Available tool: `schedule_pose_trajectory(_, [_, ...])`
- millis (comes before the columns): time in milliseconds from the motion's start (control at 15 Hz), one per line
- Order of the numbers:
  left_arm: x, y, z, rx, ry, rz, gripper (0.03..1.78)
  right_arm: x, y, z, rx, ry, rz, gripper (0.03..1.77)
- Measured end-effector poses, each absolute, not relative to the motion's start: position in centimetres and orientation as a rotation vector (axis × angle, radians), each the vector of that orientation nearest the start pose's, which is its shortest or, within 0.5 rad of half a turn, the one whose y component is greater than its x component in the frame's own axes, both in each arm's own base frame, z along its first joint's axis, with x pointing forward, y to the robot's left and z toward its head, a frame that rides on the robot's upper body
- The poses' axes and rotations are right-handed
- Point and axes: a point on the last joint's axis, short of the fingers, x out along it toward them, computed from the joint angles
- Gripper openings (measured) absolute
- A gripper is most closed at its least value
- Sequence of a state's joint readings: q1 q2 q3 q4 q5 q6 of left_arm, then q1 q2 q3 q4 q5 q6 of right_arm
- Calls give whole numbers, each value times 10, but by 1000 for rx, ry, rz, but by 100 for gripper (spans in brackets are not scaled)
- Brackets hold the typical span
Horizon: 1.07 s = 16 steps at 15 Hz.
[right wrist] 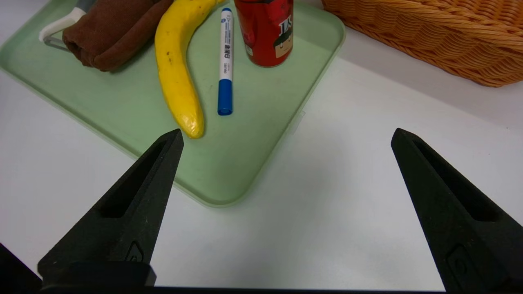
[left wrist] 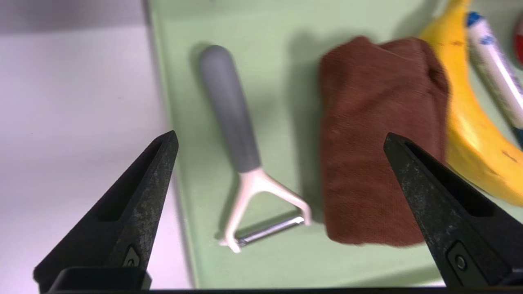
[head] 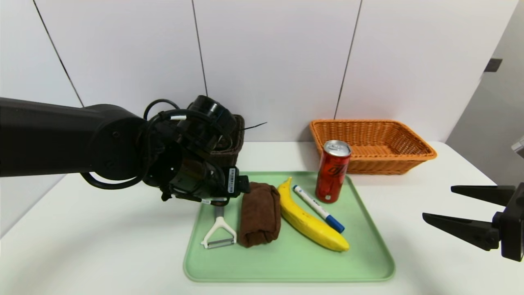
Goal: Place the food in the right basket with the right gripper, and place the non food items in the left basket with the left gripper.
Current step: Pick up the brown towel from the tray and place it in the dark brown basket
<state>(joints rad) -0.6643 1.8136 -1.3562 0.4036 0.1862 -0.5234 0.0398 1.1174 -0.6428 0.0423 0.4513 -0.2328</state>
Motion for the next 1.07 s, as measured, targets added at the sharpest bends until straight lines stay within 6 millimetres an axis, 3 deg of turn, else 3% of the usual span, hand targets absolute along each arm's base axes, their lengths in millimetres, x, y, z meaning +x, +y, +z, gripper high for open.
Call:
schedule_pose_trajectory(267, [241, -235, 207, -84, 878, -342, 178, 145, 16, 207, -116, 454, 536, 175])
schedule_pose_trajectory(533, [247, -262, 197, -44, 901, -367, 178, 144, 14, 203, -124, 470, 498, 175])
schedule_pose_trajectory(1067, [261, -274, 162, 38, 943, -277, 178, 142, 13, 201, -123, 473, 486, 175])
